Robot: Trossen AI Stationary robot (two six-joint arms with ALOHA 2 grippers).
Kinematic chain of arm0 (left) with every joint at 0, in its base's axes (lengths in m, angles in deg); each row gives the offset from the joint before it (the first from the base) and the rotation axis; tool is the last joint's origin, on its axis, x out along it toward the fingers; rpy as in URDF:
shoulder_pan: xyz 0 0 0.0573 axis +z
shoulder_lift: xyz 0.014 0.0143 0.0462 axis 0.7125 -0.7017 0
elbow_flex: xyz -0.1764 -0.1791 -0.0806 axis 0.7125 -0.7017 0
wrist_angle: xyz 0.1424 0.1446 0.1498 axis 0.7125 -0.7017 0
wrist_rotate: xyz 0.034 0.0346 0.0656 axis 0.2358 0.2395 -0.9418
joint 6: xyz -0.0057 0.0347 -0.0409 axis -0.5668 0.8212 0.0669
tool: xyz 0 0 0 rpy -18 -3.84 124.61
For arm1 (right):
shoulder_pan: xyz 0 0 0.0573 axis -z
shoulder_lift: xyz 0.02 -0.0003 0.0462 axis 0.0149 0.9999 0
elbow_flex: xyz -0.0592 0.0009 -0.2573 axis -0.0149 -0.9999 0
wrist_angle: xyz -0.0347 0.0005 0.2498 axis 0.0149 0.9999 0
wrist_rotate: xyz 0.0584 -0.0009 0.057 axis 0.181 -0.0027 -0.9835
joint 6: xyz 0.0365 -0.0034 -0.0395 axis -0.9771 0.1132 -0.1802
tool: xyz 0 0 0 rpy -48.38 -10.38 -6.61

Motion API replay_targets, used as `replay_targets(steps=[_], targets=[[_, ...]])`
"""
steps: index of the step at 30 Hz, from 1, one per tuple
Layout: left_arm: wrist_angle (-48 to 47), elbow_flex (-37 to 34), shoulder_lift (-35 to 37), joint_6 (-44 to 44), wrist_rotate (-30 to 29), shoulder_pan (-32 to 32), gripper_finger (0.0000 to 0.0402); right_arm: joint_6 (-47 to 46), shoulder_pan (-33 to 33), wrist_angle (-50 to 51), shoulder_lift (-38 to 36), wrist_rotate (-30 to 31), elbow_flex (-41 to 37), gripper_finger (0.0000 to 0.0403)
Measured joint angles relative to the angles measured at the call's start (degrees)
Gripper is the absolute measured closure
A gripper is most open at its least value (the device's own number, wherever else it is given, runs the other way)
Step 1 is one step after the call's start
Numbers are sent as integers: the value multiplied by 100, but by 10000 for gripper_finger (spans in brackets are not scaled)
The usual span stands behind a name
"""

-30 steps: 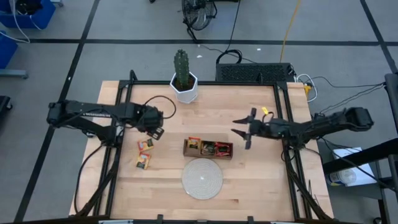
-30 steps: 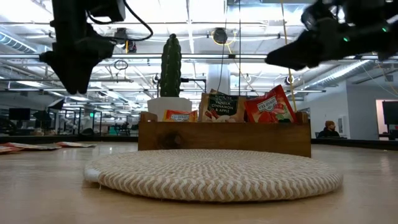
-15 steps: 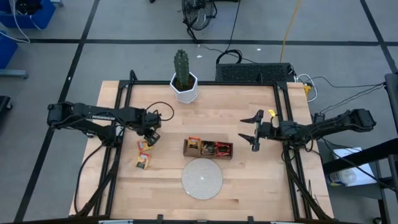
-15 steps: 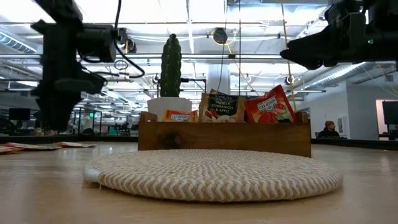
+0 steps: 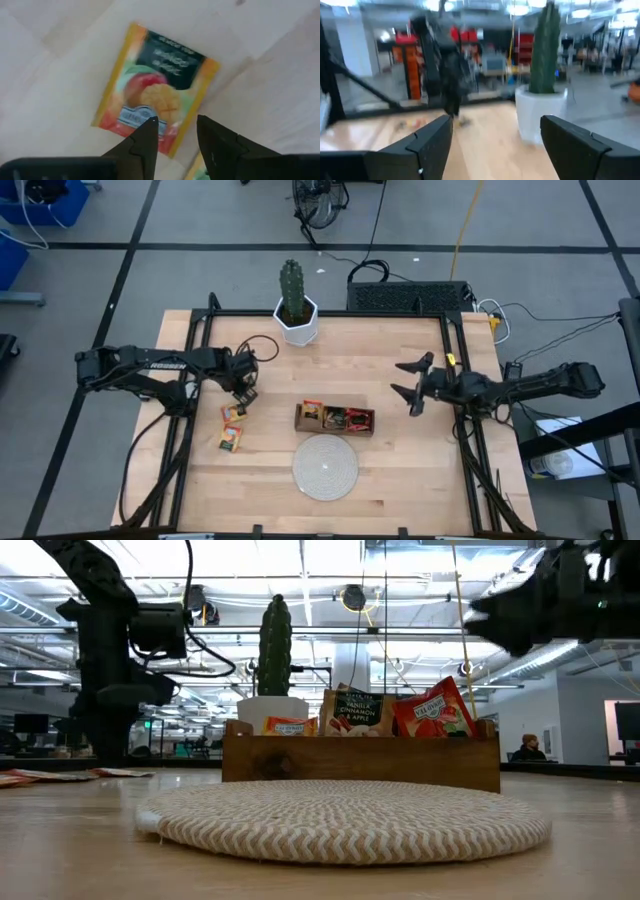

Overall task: Pick & Place Tea
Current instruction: Put the yellow tea bag into the left section of the wooden organizer

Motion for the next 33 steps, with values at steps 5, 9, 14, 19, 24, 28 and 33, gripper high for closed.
replay_targets(steps=[5, 9, 14, 19, 24, 28, 33], targets=[[154, 0, 0, 125, -171, 10, 270, -221, 70, 215, -38, -11, -6, 119], [163, 0, 0, 133, -367, 10, 270, -160, 67, 219, -30, -14, -12, 120], [295, 5, 0, -57, -109, 29, 270, -150, 67, 217, -27, -14, -16, 125], [375, 9, -2, 62, -53, 36, 258, -144, 67, 219, -27, -16, -22, 122], [336, 84, -2, 11, 73, 107, 205, -144, 67, 216, -27, -16, -25, 120], [266, 311, -20, 72, 514, 163, 143, -144, 67, 216, -27, -16, -25, 123], [-316, 817, -347, 911, 435, 137, 78, -144, 67, 216, -27, -17, -27, 124]])
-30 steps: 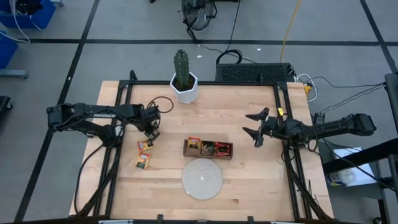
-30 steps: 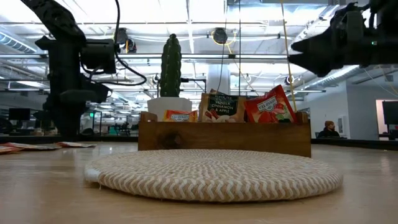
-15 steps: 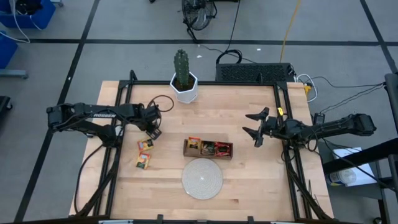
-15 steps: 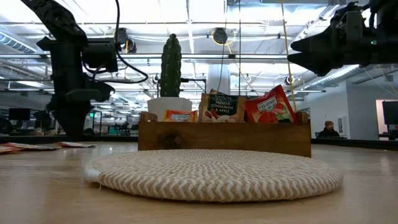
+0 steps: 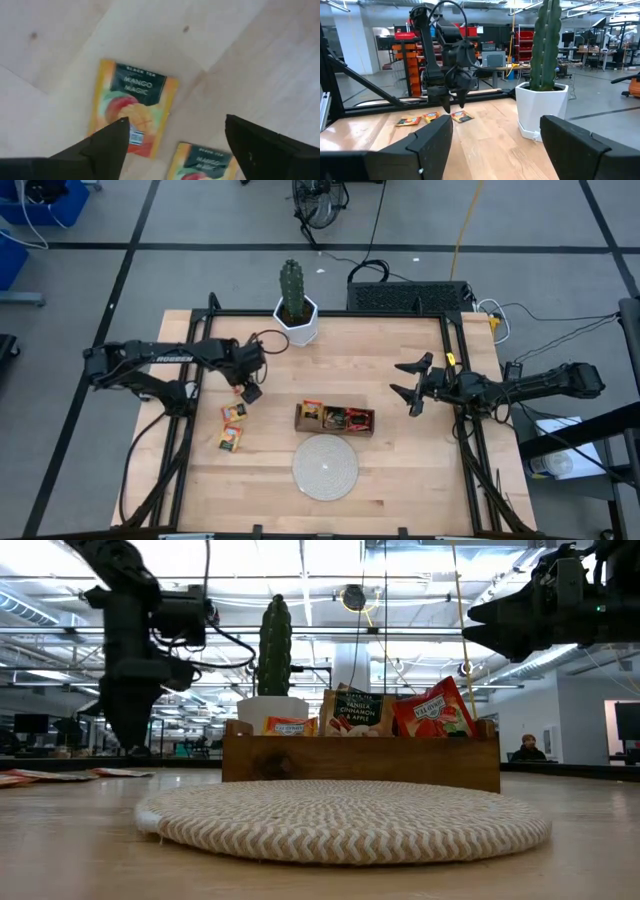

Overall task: Pick & Place Tea
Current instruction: Put the yellow tea bag into the left section of the wooden organizer

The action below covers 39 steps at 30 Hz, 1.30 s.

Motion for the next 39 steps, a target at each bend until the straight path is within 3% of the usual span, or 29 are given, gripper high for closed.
replay_targets(steps=[6, 14, 18, 26, 31, 39], targets=[[-463, 650, -830, 611, -503, 138, 71, 0, 0, 0, 0, -2, 0, 124], [-959, 541, -1945, 847, -433, 838, 103, 0, 0, 2, 0, -2, -4, 122], [-1000, 529, -2177, 1273, -158, 993, 111, 0, 0, 2, 0, -2, -4, 120], [-907, 514, -2195, 1556, -188, 1081, 137, 0, 0, 2, 2, -2, -4, 120], [-914, 514, -2197, 1547, -109, 1099, 189, 0, 0, 2, 0, -2, -4, 122], [-990, 505, -2208, 1702, -73, 1110, 320, 0, 0, 2, 0, -2, -4, 124]])
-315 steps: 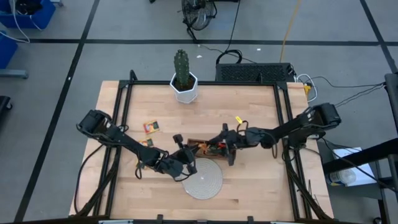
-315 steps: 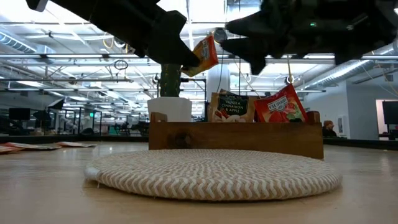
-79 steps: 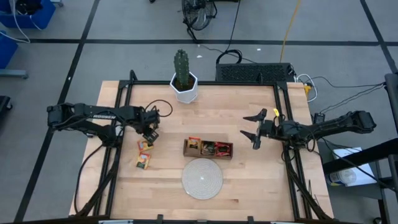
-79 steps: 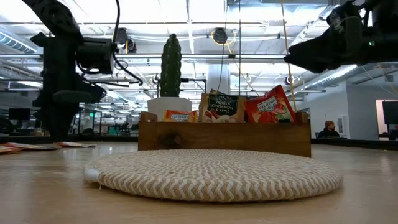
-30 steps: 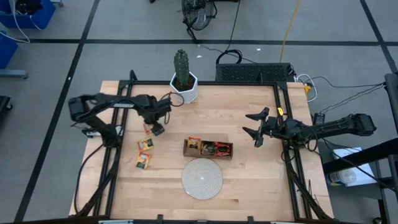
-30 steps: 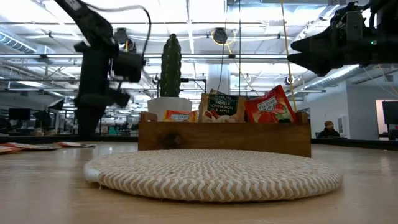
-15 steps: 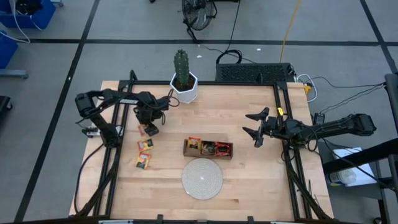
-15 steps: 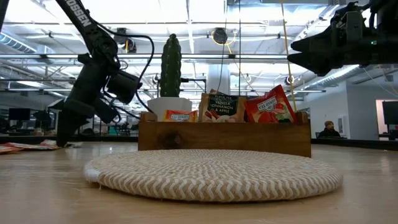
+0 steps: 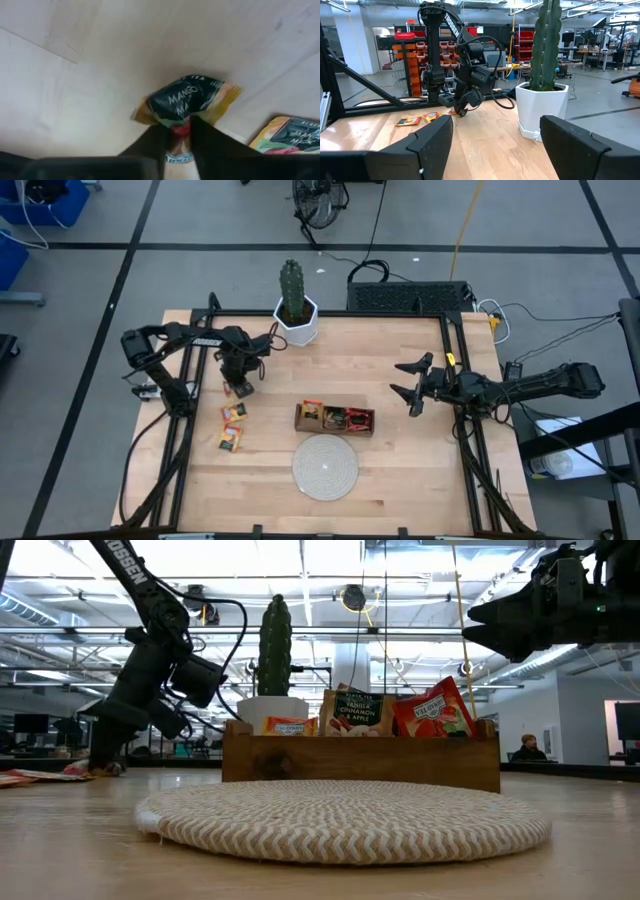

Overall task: Pick & Place Tea
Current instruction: Put the yellow tea bag into the left section of the wooden organizer

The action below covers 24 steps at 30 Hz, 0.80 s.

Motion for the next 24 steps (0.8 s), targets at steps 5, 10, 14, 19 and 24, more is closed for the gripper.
replay_targets(steps=[5, 10, 14, 19, 24], targets=[[-216, 190, -14, -74, -183, -7, 387, 0, 0, 0, 0, 0, 0, 120], [-59, 453, 563, -582, -529, -397, 389, 0, 0, 0, 2, -2, 0, 121], [378, 451, 1520, -1561, -1123, -1162, 389, -2, 0, 0, 2, -4, 0, 120], [1909, 236, 2639, -2913, -2336, -2811, 389, 0, -2, 2, 0, -2, 0, 122], [4404, -202, 2780, -3306, -4580, -4451, 389, 0, -1, 2, 0, -2, 0, 125]])
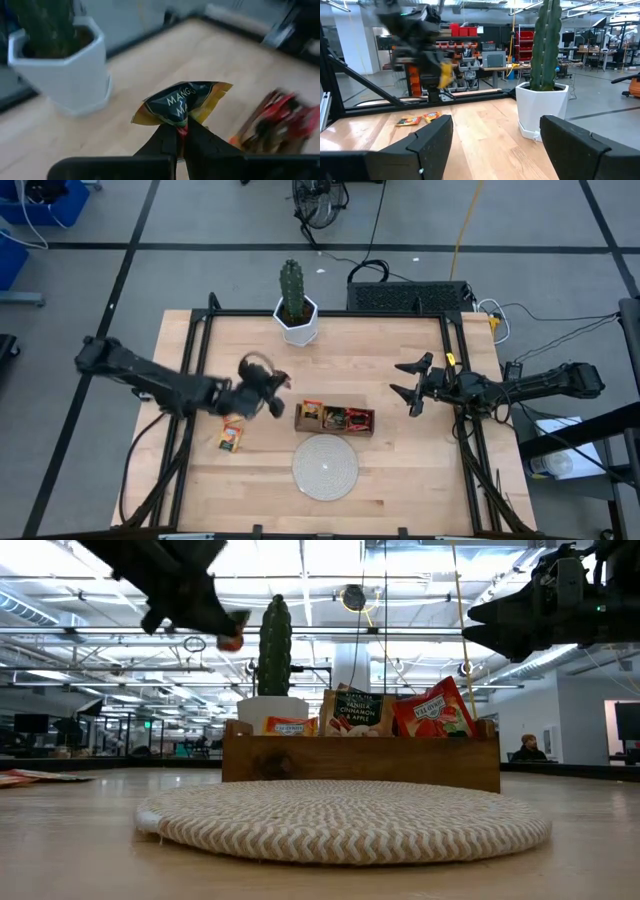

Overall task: Pick & Place Tea
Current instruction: Put the yellow tea bag into the left section of the wooden organizer

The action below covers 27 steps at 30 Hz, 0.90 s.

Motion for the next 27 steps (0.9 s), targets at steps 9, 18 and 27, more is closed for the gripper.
replay_targets(steps=[9, 18, 27], targets=[[2873, -318, -1768, -125, -1401, -1053, 389, -1, 1, -4, 3, 0, 0, 122], [4219, 173, -3256, 180, -1794, -1241, 389, 0, 1, 2, 31, 0, 0, 124], [4134, 348, -3859, -512, -1590, -1192, 389, 0, 0, 0, 26, 0, 0, 122]])
